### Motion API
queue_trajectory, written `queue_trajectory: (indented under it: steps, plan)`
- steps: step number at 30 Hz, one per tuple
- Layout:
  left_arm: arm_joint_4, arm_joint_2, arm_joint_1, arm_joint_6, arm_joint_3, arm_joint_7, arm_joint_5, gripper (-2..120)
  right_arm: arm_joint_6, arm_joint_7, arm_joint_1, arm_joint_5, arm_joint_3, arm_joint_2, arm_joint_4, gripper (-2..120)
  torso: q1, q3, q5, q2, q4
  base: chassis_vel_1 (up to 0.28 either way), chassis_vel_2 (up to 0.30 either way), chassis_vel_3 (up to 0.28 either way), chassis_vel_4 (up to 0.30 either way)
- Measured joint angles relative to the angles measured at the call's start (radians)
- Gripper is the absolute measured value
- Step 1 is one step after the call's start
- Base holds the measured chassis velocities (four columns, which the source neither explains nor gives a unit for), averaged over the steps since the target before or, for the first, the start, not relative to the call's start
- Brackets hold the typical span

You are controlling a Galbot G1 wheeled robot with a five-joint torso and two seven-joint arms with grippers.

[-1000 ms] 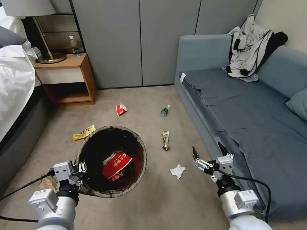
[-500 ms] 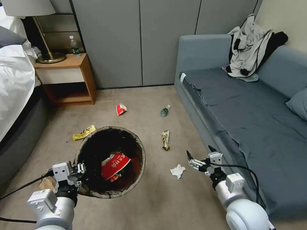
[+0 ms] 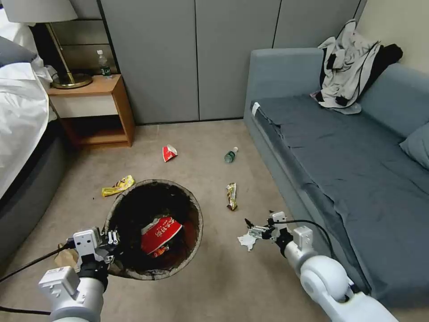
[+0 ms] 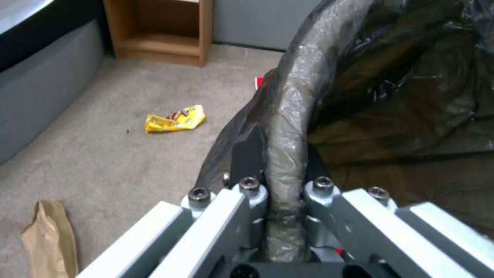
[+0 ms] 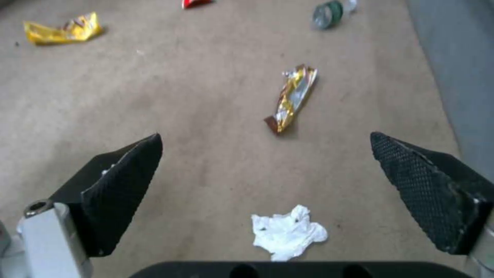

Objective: Pick up the trash bin, then pick up the garbage from the floor and place it into the trash bin.

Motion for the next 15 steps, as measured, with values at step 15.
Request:
queue_trajectory:
  steps: [15]
  plan:
    - [0.000,-0.003,0.002,0.000,0.002,0.001,0.003,3,-0.031,0.000,0.189,0.074,-0.125,0.072,-0.303,100,0.000,0.000,0.0000,0.000,0.0000,0.000,0.000,0.000,0.000]
